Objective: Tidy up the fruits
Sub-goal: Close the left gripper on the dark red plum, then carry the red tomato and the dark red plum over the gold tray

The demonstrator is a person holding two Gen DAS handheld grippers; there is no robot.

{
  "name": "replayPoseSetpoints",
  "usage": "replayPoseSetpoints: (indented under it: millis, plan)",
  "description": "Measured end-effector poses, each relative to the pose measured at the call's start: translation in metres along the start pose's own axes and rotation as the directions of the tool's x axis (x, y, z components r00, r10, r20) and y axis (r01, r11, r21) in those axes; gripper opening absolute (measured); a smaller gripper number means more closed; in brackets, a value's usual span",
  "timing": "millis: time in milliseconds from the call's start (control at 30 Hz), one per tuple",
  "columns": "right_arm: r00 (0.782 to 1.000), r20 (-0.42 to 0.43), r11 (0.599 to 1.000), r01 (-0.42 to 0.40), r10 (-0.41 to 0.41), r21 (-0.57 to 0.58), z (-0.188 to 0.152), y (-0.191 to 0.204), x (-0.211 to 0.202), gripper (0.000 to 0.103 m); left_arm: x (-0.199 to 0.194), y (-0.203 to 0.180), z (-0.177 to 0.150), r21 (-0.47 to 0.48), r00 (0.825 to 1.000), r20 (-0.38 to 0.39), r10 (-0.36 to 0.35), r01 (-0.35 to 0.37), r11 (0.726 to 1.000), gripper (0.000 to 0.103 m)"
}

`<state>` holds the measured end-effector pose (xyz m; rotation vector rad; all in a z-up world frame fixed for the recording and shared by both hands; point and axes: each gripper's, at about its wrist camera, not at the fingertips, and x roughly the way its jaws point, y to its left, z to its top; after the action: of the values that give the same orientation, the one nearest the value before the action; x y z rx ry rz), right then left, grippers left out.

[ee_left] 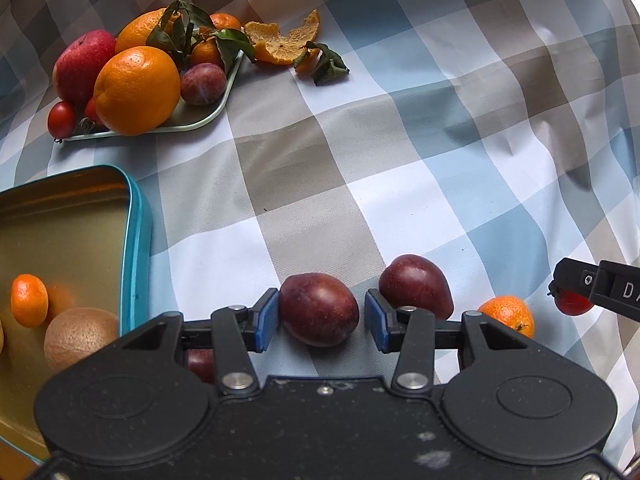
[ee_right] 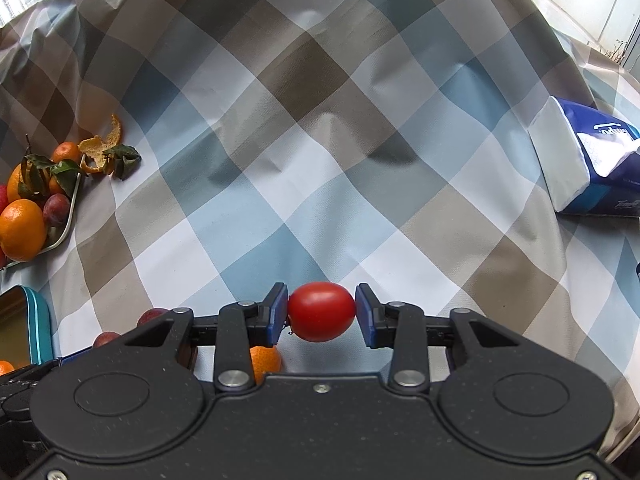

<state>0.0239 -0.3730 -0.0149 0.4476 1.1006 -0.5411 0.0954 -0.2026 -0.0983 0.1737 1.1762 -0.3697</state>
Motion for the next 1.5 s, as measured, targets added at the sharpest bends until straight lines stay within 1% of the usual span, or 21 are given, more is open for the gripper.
replayPoseSetpoints:
  millis: [100, 133, 233, 367, 467, 533, 633, 733, 800, 967, 1133, 1267, 1367, 1500]
  plan:
    - [1.000, -0.008, 1.000, 0.000, 0.000, -0.003, 0.000, 0.001, 0.001, 0.046, 0.001, -0.001, 0.000, 0.007, 1.000, 0.000, 0.005, -0.005, 1.000, 0.045]
    - [1.000, -0.009, 1.000, -0.001, 0.001, -0.006, 0.000, 0.001, 0.001, 0.046, 0.001, -0.002, 0.000, 0.013, 1.000, 0.005, 0.011, -0.011, 1.000, 0.040]
    - [1.000, -0.005, 1.000, 0.001, -0.001, -0.016, 0.000, 0.003, -0.001, 0.046, -0.001, -0.002, -0.001, 0.016, 1.000, 0.009, 0.012, -0.012, 1.000, 0.040]
    - [1.000, 0.002, 1.000, -0.004, 0.004, -0.022, 0.001, 0.004, -0.006, 0.046, -0.006, 0.005, 0.000, -0.030, 1.000, -0.008, -0.003, 0.003, 1.000, 0.040]
    - [1.000, 0.003, 1.000, 0.000, 0.000, -0.020, 0.002, 0.003, -0.009, 0.046, -0.015, 0.013, 0.003, -0.072, 1.000, -0.002, -0.008, 0.008, 0.997, 0.040]
    - [1.000, -0.006, 1.000, 0.002, -0.002, -0.015, 0.003, 0.003, -0.010, 0.046, -0.020, 0.018, 0.004, -0.091, 1.000, 0.001, -0.002, 0.002, 0.996, 0.040]
    - [1.000, -0.028, 1.000, 0.007, -0.007, -0.003, 0.004, 0.002, -0.012, 0.046, -0.028, 0.024, 0.003, -0.110, 1.000, -0.001, 0.030, -0.030, 0.993, 0.040]
    - [0.999, -0.038, 1.000, 0.012, -0.012, -0.007, 0.004, 0.003, -0.015, 0.046, -0.036, 0.028, 0.000, -0.109, 0.997, 0.005, 0.071, -0.070, 0.992, 0.040]
    - [0.999, -0.039, 1.000, 0.014, -0.015, -0.015, 0.003, 0.006, -0.018, 0.046, -0.042, 0.030, -0.003, -0.110, 0.997, 0.014, 0.082, -0.080, 0.991, 0.040]
    - [0.999, -0.039, 0.999, -0.006, 0.004, -0.046, -0.001, 0.015, -0.028, 0.046, -0.057, 0.034, -0.010, -0.117, 0.998, 0.036, 0.058, -0.053, 0.992, 0.040]
    - [0.999, -0.035, 0.997, -0.022, 0.019, -0.076, -0.006, 0.021, -0.040, 0.046, -0.064, 0.031, -0.016, -0.091, 0.997, 0.047, 0.063, -0.059, 0.994, 0.040]
    - [0.998, -0.050, 0.997, -0.031, 0.028, -0.076, -0.012, 0.018, -0.046, 0.046, -0.067, 0.030, -0.020, -0.076, 0.997, 0.048, 0.055, -0.052, 0.996, 0.040]
    - [0.998, -0.053, 0.997, -0.025, 0.021, -0.072, -0.016, 0.018, -0.049, 0.046, -0.071, 0.028, -0.022, -0.060, 0.997, 0.054, 0.056, -0.053, 0.997, 0.040]
    - [0.999, -0.048, 0.995, -0.023, 0.018, -0.096, -0.024, 0.021, -0.055, 0.046, -0.077, 0.030, -0.028, -0.054, 0.997, 0.055, 0.051, -0.048, 0.997, 0.040]
